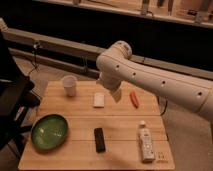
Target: Pick up the ceramic cup
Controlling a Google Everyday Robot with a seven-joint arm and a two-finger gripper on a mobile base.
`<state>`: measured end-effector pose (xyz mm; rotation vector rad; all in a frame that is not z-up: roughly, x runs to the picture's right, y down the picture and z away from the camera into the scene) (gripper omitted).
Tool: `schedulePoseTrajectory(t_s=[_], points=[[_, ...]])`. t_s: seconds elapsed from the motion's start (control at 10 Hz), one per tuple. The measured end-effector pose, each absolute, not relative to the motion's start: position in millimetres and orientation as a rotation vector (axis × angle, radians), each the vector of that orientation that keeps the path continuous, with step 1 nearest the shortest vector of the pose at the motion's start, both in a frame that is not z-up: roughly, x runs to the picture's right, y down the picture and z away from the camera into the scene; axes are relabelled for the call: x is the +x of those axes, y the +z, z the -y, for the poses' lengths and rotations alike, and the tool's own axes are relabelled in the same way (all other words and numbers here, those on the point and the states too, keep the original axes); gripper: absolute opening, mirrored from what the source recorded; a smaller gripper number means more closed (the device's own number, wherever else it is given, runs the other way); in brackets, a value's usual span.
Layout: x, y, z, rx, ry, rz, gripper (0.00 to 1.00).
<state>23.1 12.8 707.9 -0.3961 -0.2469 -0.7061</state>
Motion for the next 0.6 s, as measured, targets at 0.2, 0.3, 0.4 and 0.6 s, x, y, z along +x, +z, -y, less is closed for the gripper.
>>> schedulePoseTrajectory(t_s=[0.2,0.3,0.4,0.6], points=[[7.9,710.9,-9.6,-0.39,-0.723,0.26,0.8],[-0.1,712.9,-8.8,-0.388,-0.732,0.267,0.8],[-7.1,715.8,-7.0,-0.385,-0.739,0.272,0.8],[-20.2,721.6,-3.1,-0.379,-0.752,0.284,0.8]])
